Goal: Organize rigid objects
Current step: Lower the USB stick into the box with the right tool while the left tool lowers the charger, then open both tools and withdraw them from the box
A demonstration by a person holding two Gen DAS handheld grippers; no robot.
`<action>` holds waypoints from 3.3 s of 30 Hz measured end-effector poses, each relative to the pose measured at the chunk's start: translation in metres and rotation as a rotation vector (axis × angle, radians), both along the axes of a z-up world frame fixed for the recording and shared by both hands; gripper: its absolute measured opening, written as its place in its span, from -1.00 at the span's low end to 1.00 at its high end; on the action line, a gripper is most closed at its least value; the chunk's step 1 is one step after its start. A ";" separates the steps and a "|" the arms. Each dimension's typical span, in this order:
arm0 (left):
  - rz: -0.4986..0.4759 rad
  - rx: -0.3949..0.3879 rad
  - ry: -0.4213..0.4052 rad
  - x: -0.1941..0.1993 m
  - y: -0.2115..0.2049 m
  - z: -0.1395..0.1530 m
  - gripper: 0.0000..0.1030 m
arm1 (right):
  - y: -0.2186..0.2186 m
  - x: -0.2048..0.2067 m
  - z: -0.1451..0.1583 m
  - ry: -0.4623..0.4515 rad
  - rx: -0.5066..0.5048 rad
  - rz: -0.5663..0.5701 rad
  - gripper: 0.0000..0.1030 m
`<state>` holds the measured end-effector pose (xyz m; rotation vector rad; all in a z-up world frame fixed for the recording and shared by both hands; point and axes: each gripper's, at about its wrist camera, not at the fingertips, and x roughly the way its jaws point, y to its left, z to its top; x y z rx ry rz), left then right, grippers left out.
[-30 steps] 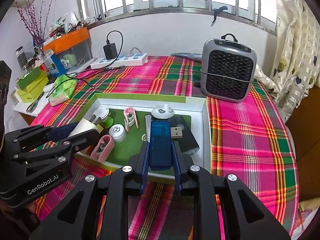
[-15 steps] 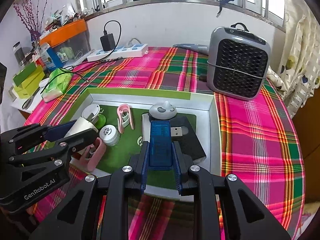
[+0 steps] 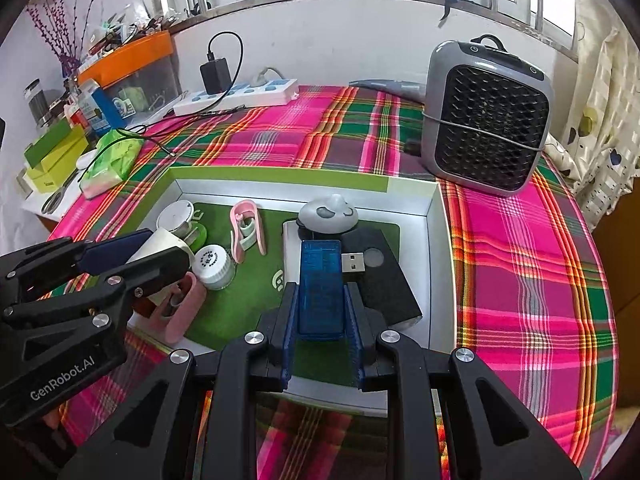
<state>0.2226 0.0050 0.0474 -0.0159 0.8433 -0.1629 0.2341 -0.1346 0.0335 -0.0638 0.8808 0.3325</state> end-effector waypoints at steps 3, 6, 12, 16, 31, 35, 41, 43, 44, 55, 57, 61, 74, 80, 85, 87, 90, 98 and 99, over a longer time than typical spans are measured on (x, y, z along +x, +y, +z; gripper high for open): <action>0.000 0.001 0.000 0.000 0.000 0.000 -0.37 | 0.000 0.000 0.000 -0.001 0.003 -0.001 -0.55; 0.002 -0.001 0.000 0.000 0.000 0.000 -0.37 | 0.000 0.000 0.000 0.000 0.005 -0.002 -0.55; 0.003 0.001 0.000 0.000 0.000 0.000 -0.37 | -0.001 0.000 0.000 0.004 0.016 0.001 -0.55; 0.004 0.002 0.000 0.000 -0.001 0.000 -0.34 | -0.001 0.000 0.000 0.005 0.018 0.001 -0.55; 0.016 0.003 0.000 0.001 0.004 -0.001 -0.28 | -0.002 0.001 0.001 0.014 0.038 -0.006 -0.55; 0.015 0.003 0.005 0.000 0.003 -0.002 -0.28 | -0.002 0.001 0.000 0.015 0.042 -0.007 -0.54; 0.025 0.001 0.009 -0.002 0.004 -0.002 -0.26 | -0.002 -0.001 0.001 0.010 0.048 -0.008 -0.51; 0.027 0.001 0.004 -0.004 0.004 0.000 -0.23 | -0.002 -0.002 0.002 0.007 0.050 -0.008 -0.47; 0.028 0.000 0.002 -0.005 0.004 0.001 -0.23 | -0.002 -0.003 0.002 0.005 0.051 -0.009 -0.43; 0.026 -0.003 -0.016 -0.023 0.003 0.010 -0.23 | -0.002 -0.015 0.010 -0.012 0.059 -0.015 -0.38; 0.024 -0.001 -0.020 -0.028 0.003 0.012 -0.23 | -0.001 -0.019 0.012 -0.017 0.062 -0.015 -0.38; 0.027 0.003 -0.032 -0.040 0.002 0.016 -0.23 | -0.001 -0.029 0.016 -0.028 0.069 -0.014 -0.38; 0.060 0.017 -0.025 -0.087 0.002 0.009 -0.23 | -0.006 -0.072 0.021 -0.050 0.071 -0.053 -0.16; 0.061 0.030 0.010 -0.108 -0.005 -0.010 -0.22 | -0.009 -0.096 0.006 -0.022 0.042 -0.065 -0.07; 0.047 0.046 0.023 -0.123 -0.013 -0.020 -0.22 | -0.006 -0.113 -0.003 -0.008 -0.002 -0.067 -0.07; 0.046 0.046 0.022 -0.127 -0.014 -0.021 -0.22 | -0.008 -0.120 -0.006 -0.003 -0.010 -0.077 -0.07; 0.052 0.049 0.032 -0.131 -0.016 -0.025 -0.22 | -0.010 -0.127 -0.010 0.007 -0.017 -0.093 -0.07; 0.069 0.058 0.050 -0.131 -0.020 -0.033 -0.22 | -0.022 -0.130 -0.016 0.027 -0.022 -0.161 -0.07; 0.070 0.058 0.049 -0.130 -0.020 -0.033 -0.22 | -0.022 -0.130 -0.016 0.027 -0.023 -0.161 -0.07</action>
